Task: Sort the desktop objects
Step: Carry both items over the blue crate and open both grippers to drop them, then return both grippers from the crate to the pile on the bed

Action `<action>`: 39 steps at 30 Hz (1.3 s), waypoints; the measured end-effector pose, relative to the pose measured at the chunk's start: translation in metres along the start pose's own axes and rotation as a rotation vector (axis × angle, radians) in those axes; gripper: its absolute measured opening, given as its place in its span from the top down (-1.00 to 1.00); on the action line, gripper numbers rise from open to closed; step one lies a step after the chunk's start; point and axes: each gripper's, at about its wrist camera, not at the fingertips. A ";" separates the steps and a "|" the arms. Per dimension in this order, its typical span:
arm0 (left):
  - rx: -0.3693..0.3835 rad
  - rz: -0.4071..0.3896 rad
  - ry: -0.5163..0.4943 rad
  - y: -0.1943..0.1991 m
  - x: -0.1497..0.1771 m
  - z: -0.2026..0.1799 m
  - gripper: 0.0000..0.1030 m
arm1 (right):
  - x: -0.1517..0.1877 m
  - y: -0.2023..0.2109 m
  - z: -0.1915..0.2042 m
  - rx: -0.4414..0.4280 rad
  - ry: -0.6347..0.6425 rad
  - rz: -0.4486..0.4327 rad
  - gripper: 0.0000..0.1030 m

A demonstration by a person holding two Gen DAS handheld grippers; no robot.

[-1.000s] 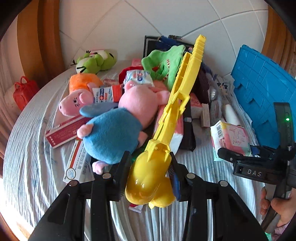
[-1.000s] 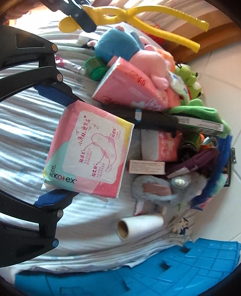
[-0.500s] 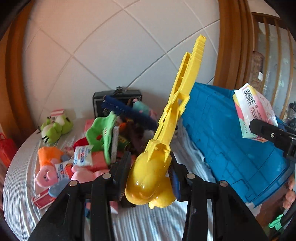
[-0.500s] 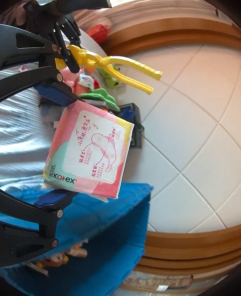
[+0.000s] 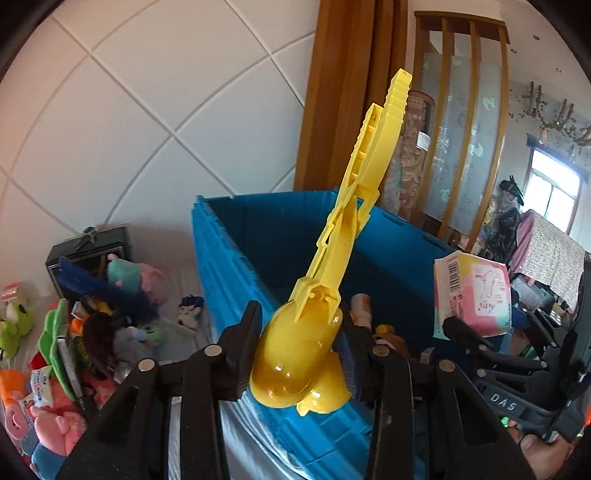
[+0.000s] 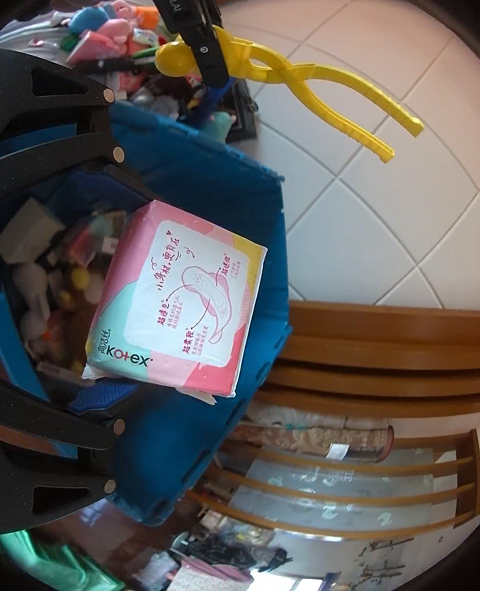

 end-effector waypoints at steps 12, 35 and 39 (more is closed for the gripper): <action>0.032 0.192 -0.079 -0.065 -0.012 -0.069 0.25 | 0.001 -0.047 -0.070 0.125 0.037 0.098 -0.57; 0.023 0.065 -0.061 -0.019 -0.014 -0.036 -0.20 | -0.001 -0.033 -0.057 0.177 0.087 0.022 -0.99; -0.008 0.013 -0.043 0.009 -0.009 -0.016 -0.20 | -0.003 -0.009 -0.041 0.148 0.072 -0.032 -1.00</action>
Point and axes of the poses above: each gripper's, at about its wrist camera, not at the fingertips, and y roughly against the way its jaws point, z to its left, x to its underside
